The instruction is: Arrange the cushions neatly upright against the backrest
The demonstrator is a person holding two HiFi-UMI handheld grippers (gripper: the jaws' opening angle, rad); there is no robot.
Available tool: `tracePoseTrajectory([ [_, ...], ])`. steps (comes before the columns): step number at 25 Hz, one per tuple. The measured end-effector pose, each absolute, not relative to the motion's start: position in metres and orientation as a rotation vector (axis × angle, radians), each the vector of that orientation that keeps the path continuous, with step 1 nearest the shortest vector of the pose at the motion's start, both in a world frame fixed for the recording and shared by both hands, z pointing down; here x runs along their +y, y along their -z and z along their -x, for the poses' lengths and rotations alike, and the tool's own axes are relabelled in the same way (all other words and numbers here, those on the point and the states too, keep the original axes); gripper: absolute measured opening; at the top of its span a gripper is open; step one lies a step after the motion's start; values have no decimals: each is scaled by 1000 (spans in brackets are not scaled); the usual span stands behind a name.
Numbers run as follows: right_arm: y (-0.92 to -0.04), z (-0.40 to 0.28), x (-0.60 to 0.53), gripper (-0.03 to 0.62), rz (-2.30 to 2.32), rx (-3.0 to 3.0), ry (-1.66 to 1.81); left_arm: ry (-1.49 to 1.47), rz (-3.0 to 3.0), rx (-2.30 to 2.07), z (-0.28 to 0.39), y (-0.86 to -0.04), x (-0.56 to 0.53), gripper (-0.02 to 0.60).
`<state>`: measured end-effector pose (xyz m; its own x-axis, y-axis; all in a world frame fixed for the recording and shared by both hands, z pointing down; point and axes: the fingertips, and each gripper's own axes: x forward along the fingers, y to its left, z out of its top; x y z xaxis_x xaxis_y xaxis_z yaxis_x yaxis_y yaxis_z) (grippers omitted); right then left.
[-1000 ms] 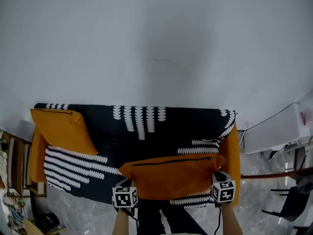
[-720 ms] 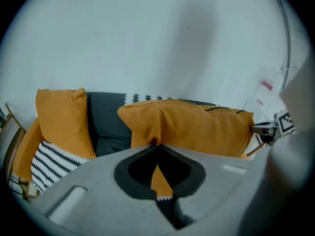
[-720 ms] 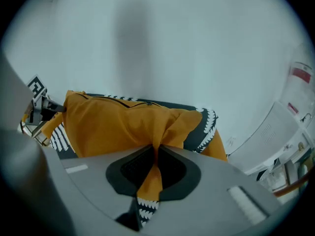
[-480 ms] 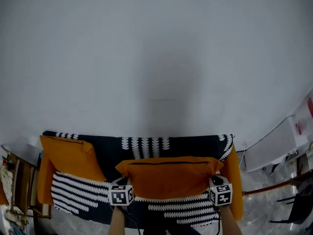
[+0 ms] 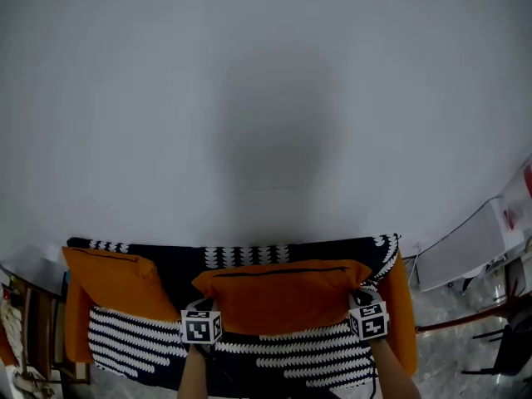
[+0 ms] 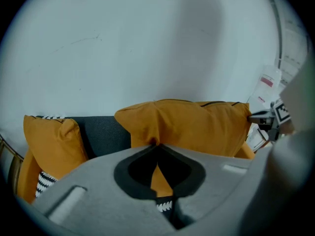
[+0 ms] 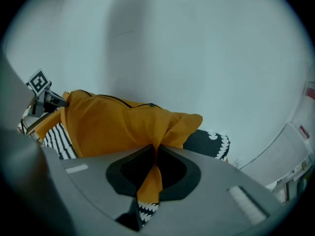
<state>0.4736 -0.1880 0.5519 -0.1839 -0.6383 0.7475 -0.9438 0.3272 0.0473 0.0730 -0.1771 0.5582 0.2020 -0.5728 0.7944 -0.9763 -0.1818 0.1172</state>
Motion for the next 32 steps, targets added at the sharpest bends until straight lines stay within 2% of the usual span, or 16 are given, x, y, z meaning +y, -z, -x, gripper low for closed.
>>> tracePoseTrajectory([
  [11, -623, -472, -195, 44, -1359, -1835, -700, -980, -1794, -1368, -70, -620, -198, 11],
  [18, -631, -467, -204, 56, -1391, -1826, -708, -869, -1757, -1436, -60, -634, -203, 14],
  [20, -630, -470, -207, 75, -1418, -1812, -695, -857, -1744, -1477, -56, -634, -206, 34],
  [23, -622, -472, -213, 145, -1459, -1812, -652, -808, -1726, -1557, -47, -626, -212, 77],
  [25, -616, -472, -216, 214, -1481, -1825, -637, -783, -1727, -1590, -42, -618, -214, 117],
  [32, -564, -461, -224, 230, -1585, -1912, -556, -646, -1844, -1680, -53, -555, -223, 126],
])
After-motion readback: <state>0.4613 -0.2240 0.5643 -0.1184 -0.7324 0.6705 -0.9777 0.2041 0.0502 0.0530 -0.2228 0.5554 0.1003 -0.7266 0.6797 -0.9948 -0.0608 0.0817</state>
